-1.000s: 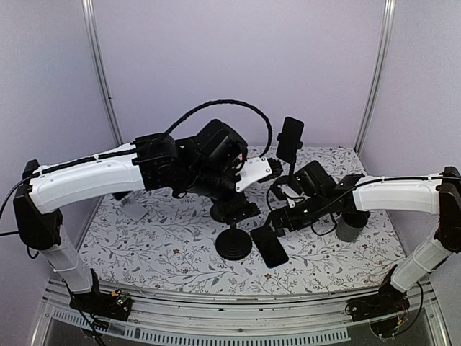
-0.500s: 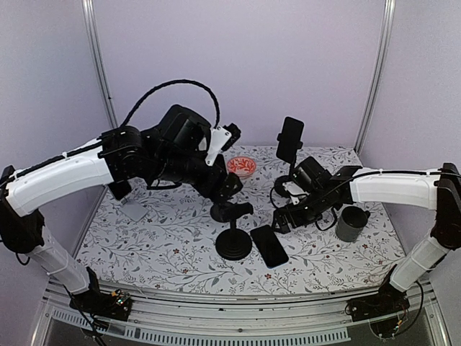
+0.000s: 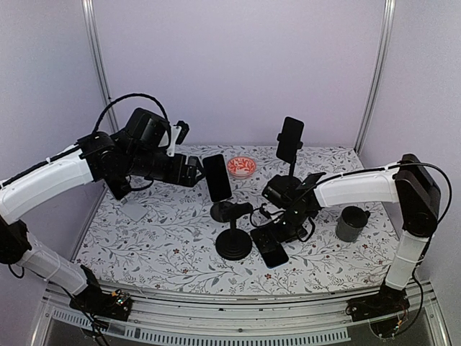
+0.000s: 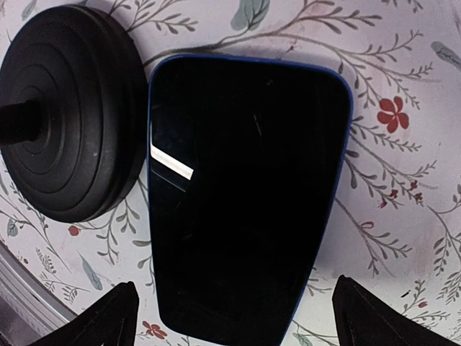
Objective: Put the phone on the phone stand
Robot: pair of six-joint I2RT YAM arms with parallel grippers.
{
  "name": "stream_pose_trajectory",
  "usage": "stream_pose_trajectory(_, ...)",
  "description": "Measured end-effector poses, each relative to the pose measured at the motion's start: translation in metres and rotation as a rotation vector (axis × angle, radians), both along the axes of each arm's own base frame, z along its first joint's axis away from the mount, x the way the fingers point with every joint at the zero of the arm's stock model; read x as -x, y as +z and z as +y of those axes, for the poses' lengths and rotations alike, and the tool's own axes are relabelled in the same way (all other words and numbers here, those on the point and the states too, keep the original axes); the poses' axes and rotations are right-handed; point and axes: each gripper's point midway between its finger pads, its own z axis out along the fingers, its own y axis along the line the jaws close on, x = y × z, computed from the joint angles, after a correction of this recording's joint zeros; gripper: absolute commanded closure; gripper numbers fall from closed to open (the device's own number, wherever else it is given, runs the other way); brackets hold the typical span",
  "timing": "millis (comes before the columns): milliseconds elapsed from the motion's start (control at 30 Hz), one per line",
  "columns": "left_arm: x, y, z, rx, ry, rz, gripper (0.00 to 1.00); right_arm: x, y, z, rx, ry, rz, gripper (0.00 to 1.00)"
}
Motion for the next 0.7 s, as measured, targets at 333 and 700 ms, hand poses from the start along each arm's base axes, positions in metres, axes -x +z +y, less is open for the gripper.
stream_pose_trajectory(333,-0.007,0.009,0.014,0.027,0.035,-0.011,0.09,0.001,-0.012,0.010,0.045,0.010,0.039,0.03)
stream_pose_trajectory(700,-0.008,0.007,0.025,0.025,0.057,-0.010,0.09,0.002,-0.018,0.011,0.150,0.057,0.030,0.09)
